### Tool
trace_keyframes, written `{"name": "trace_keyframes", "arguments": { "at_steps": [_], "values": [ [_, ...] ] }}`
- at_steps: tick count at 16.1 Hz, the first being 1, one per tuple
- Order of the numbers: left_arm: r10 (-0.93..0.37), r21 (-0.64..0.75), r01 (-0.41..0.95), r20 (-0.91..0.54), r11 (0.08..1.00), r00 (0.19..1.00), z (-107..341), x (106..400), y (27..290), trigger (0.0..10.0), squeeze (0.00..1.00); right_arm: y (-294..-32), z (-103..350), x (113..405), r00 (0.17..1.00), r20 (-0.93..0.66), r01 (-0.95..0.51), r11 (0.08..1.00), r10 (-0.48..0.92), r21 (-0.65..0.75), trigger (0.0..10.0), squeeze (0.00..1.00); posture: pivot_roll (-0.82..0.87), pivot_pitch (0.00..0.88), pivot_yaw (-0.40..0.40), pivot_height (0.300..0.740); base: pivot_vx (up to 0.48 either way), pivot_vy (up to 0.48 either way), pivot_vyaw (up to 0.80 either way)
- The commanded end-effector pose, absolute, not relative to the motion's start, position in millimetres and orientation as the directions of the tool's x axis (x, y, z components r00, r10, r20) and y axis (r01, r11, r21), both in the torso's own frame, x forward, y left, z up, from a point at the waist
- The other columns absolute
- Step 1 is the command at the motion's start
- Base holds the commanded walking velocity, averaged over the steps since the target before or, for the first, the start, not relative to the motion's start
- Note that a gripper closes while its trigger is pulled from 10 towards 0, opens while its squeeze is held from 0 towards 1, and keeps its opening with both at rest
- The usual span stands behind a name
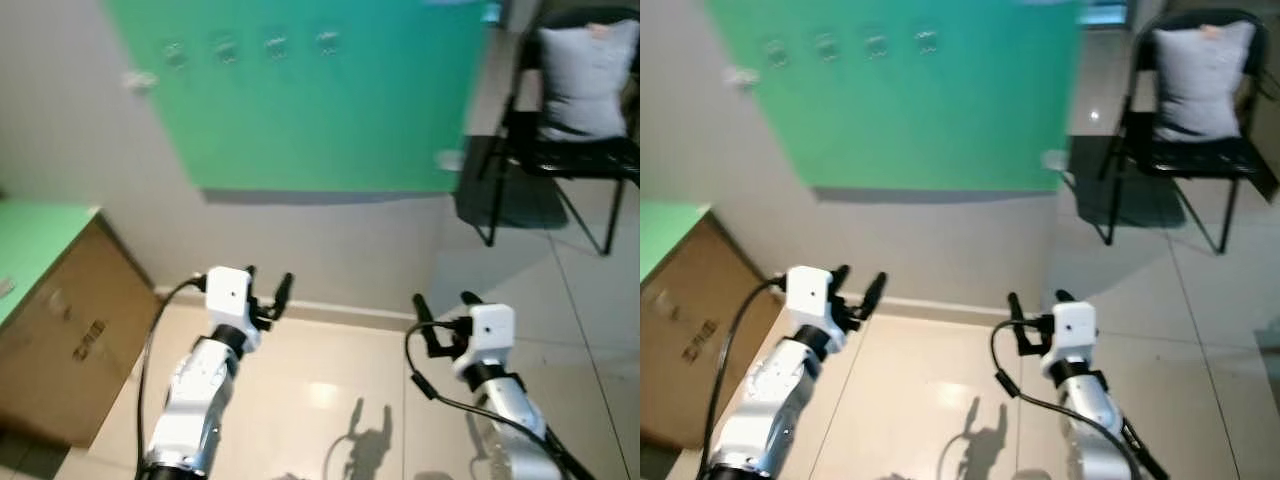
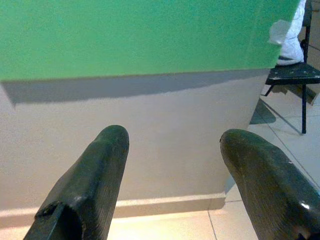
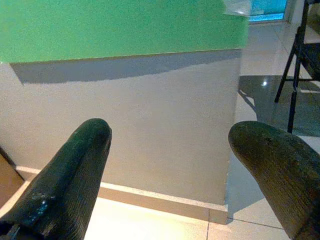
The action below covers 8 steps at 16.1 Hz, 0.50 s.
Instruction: Hang keys on a hook
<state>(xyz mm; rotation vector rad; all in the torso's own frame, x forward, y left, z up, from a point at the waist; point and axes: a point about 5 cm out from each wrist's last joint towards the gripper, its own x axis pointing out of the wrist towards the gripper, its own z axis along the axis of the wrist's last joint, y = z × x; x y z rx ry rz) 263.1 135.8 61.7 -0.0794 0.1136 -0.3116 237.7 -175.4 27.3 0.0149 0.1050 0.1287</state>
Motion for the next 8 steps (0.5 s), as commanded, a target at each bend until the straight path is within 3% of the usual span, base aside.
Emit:
{"name": "trace_keyframes", "arguments": {
  "at_steps": [1, 8],
  "values": [
    [-0.292, -0.108, 0.281, -0.105, 0.953, 0.951, 61.3, 262.2, 142.8, 10.0, 0.0, -168.2, 31.3, 239.9, 0.985, -0.087, -0.146, 0.988, 0.149, 0.04, 10.0, 0.0, -0.25, 0.0, 0.134, 0.736, 0.0, 0.472, 0.0],
    [-0.291, -0.101, 0.282, -0.093, 0.954, 0.952, 62.9, 259.3, 145.8, 10.0, 0.0, -166.2, 28.3, 237.7, 0.982, -0.104, -0.157, 0.987, 0.16, 0.041, 10.0, 0.0, -0.24, 0.0, 0.133, 0.736, 0.0, 0.479, 0.0]
  ]
}}
